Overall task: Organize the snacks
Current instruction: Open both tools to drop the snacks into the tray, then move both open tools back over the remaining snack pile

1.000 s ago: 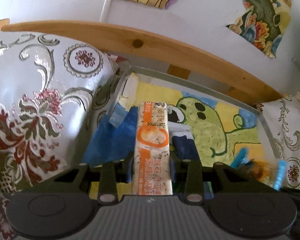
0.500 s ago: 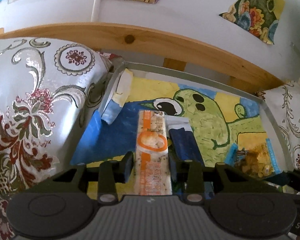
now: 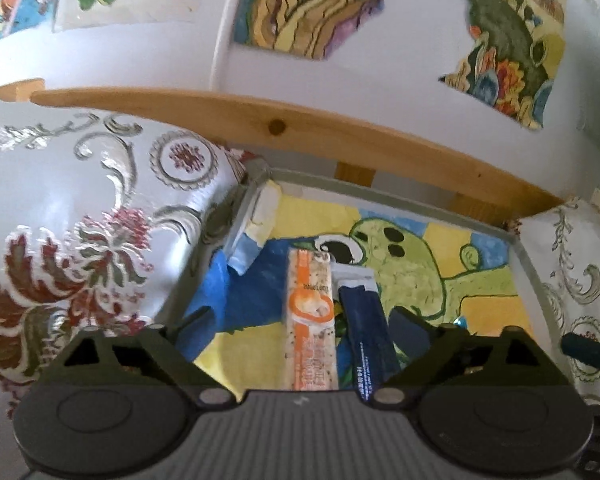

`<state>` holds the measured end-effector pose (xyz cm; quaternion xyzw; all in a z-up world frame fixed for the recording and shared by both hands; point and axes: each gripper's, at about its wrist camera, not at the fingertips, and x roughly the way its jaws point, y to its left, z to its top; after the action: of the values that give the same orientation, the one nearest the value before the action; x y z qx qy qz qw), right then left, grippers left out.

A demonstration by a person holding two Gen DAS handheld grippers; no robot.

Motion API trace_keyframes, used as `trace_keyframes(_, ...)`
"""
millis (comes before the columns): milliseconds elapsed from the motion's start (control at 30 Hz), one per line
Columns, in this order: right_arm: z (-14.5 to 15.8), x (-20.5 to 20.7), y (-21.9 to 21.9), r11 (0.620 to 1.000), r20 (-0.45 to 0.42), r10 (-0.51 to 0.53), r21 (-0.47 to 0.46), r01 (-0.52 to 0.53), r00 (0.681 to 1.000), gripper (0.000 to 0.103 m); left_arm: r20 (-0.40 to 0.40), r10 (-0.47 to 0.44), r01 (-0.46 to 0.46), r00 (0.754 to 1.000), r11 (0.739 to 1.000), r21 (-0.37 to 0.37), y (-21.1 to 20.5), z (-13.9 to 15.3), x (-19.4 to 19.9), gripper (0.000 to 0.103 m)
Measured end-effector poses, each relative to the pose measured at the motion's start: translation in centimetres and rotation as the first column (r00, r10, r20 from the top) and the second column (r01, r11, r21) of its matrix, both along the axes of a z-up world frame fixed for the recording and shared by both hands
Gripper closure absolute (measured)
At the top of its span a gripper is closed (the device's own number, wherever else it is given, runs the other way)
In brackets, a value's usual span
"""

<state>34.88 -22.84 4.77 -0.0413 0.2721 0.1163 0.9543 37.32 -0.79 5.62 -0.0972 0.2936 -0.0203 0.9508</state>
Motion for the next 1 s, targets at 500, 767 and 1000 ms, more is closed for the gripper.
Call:
trace_keyframes(500,5.0,-9.2,-0.9,1.0,0.24,-0.001,0.024,-0.005,0.971,0.001,0.175,0.034,-0.039,0.984,0.999,0.025,0.4,4.0,-10.2,0.001)
trace_keyframes(767,6.4,-14.2,-1.3,0.998,0.271,0.009,0.05,-0.024,0.963,0.001,0.259,0.024,-0.04,0.966,0.997,0.059,0.0,5.1,-16.0,0.001)
trace_keyframes(1000,6.9,-18.3,-1.6,0.997,0.281,0.008,0.074,-0.03,0.96,0.001,0.258,0.04,-0.048,0.965,0.998,0.026,0.4,4.7,-20.0,0.0)
